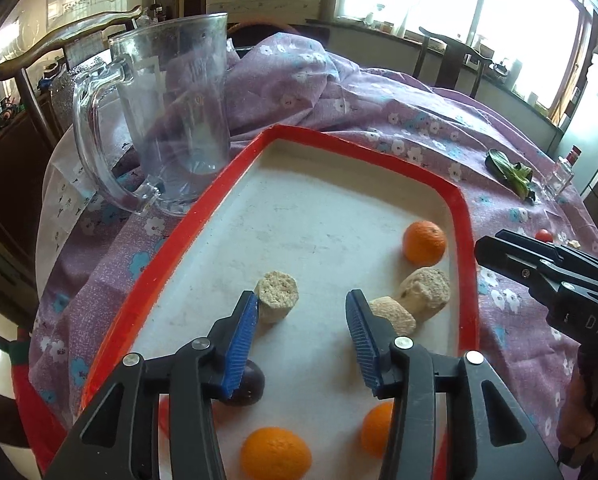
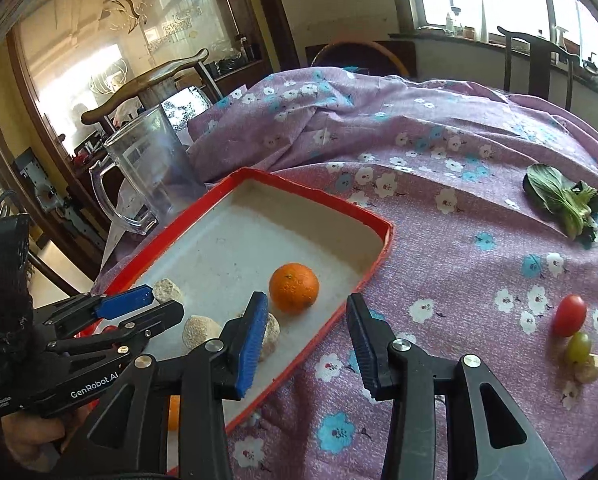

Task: Organize fruits
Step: 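Withdraw both tools from the tray toward the remaining items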

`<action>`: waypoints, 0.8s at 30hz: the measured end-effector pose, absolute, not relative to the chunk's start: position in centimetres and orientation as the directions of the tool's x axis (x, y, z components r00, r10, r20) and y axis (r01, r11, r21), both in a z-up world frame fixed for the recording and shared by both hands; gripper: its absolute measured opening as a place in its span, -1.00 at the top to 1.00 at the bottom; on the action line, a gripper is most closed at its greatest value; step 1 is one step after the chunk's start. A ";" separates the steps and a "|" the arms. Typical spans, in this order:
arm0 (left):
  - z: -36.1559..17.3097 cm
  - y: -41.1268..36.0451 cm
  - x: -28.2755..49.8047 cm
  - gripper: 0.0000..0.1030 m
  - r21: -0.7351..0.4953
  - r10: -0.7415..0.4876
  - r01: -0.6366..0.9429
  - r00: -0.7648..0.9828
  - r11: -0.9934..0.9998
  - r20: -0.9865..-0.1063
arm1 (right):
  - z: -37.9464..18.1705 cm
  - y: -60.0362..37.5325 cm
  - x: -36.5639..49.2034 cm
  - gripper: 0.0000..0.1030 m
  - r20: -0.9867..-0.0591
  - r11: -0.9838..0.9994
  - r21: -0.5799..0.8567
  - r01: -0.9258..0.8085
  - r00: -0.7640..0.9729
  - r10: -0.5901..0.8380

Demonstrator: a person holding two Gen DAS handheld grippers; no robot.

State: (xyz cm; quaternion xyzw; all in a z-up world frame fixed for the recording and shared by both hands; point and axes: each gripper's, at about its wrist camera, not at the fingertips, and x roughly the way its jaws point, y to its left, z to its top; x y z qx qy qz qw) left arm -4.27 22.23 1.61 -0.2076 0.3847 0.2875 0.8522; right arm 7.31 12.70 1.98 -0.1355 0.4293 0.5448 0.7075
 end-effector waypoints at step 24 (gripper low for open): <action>3.4 12.5 0.6 0.10 -0.159 0.208 -0.479 0.625 0.864 -0.752 | 1.9 -1.1 14.0 0.16 -0.747 0.538 0.321 -0.780 0.141 0.650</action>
